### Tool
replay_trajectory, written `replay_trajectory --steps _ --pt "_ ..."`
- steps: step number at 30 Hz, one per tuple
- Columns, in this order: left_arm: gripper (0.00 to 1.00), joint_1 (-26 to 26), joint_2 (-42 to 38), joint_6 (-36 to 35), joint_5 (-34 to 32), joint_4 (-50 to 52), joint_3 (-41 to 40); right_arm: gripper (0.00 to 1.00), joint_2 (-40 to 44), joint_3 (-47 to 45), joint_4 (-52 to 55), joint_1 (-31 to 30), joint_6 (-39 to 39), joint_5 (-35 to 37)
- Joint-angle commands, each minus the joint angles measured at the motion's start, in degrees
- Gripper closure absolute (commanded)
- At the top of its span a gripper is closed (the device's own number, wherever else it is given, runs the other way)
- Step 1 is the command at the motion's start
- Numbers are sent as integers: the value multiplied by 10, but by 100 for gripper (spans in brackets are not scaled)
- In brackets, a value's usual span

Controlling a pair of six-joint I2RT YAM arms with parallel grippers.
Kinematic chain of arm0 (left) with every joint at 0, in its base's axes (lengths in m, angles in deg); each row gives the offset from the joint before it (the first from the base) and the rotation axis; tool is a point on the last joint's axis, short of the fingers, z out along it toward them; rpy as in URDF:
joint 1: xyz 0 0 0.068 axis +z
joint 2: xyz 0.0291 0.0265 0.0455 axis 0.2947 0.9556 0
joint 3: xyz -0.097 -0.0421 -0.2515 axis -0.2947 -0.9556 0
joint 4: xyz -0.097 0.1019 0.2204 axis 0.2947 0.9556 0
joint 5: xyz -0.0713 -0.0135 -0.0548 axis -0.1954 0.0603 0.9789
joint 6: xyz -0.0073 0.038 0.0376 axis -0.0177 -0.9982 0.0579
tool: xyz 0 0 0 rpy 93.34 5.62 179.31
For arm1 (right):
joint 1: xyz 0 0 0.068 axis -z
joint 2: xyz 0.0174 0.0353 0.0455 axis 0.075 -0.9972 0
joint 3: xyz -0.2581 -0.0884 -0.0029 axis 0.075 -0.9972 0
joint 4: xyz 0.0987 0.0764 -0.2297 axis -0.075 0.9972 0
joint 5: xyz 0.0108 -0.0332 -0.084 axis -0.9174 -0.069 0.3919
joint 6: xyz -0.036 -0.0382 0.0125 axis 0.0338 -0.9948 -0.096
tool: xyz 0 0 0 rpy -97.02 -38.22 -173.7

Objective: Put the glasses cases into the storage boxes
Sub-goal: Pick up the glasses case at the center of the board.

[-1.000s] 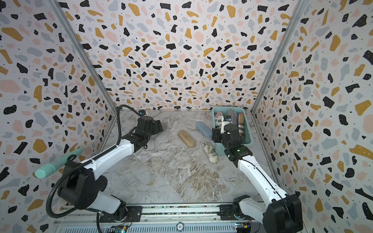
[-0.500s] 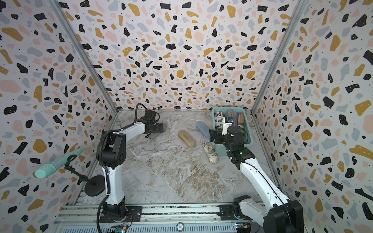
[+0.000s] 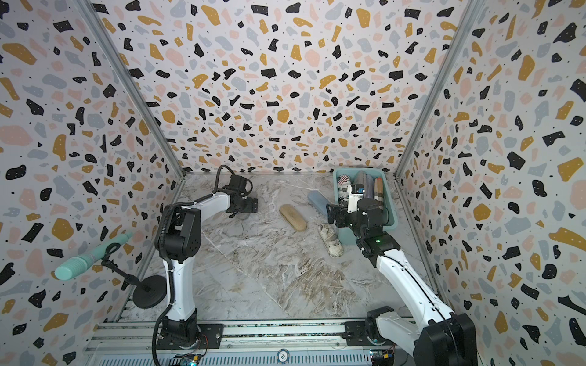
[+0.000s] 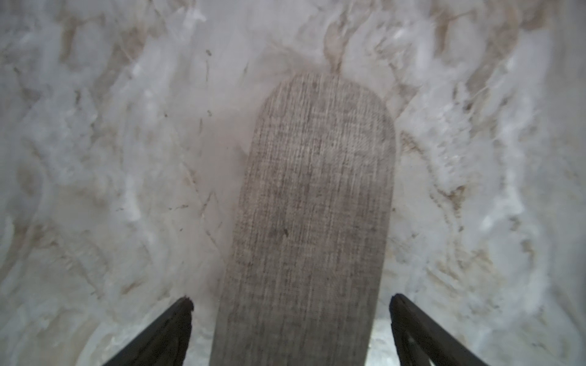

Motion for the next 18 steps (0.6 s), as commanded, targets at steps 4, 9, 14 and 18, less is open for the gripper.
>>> replay_trajectory --steps 4,9,14,18 --pt "15 -3 0 1 -64 32 -4 11 3 -2 -14 1 6 -11" --pt "30 -7 6 1 -71 45 10 15 -2 0 -13 1 7 -14" --pt "32 -7 18 -4 -68 54 16 15 0 1 -12 2 8 -14" --pt "27 -8 24 -6 -67 57 19 15 0 0 -12 2 8 -12"
